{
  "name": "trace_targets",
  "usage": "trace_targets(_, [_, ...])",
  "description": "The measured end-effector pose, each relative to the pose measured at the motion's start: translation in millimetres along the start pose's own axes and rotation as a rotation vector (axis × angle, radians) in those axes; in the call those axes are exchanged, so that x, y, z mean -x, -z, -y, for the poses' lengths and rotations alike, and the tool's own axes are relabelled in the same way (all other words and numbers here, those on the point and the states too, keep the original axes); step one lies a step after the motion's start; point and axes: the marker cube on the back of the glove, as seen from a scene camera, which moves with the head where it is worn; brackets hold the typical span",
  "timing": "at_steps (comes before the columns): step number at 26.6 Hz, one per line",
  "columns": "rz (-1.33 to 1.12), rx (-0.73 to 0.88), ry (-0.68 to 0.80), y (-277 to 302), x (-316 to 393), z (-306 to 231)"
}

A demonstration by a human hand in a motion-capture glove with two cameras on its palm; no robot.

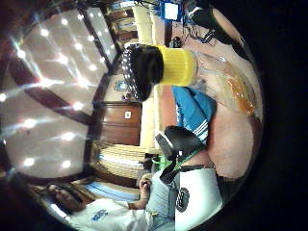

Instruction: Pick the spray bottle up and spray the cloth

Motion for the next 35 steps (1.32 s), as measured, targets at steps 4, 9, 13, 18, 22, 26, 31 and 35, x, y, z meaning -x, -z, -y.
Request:
trace_targets(4, [-0.002, 0.008, 0.018, -10.7, 4.3, 12.1])
trace_targets(9, [0.002, 0.023, 0.017, -20.2, 6.9, 23.7])
trace_targets(13, [0.026, 0.002, 0.012, -22.5, 8.9, 34.2])
trace_targets(18, [0.032, -0.005, -0.011, -26.5, 7.5, 47.6])
trace_targets(22, [0.025, 0.004, -0.010, -32.0, 4.7, 54.5])
trace_targets(26, [0.015, 0.012, -0.006, -36.8, 4.3, 62.7])
trace_targets(31, [0.031, 0.019, -0.013, -40.3, 4.1, 74.8])
trace_targets(35, [0.028, 0.021, -0.004, -41.1, 5.4, 81.4])
